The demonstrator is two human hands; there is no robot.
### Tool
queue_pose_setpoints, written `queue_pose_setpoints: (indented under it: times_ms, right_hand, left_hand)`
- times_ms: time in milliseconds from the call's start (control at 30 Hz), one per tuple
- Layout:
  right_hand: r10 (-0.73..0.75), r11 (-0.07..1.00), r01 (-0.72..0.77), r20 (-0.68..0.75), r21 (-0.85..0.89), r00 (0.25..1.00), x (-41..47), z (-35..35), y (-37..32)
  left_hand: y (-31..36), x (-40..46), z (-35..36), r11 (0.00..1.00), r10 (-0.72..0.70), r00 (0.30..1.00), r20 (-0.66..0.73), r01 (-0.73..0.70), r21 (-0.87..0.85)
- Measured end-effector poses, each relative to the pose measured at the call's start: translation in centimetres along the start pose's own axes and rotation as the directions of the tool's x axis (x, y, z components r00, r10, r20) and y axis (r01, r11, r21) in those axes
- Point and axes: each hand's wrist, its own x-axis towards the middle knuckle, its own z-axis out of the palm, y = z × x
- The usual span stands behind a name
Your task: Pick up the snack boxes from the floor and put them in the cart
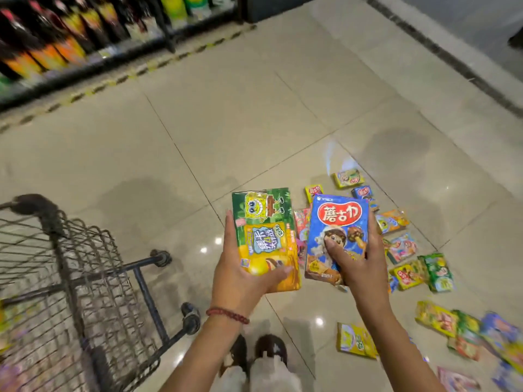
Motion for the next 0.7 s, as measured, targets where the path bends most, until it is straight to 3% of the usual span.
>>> queue_pose_setpoints:
  times_ms: [367,700]
  right_hand:
    - [-0.247,0.967,0.229,0.18,0.115,0.952,-1.9,-2.6,-16.7]
    - [-0.439,0.898,0.364,0.434,0.247,0.787,-7.5,5.2,-28.3]
  left_hand:
    - [15.2,-6.2,-5.2,0.965,0.242,0.964,-0.109,-0.228,0.132]
    - [23.0,-11.3,-16.7,0.956,0.292,0.872,-0.393,-0.264,0.126]
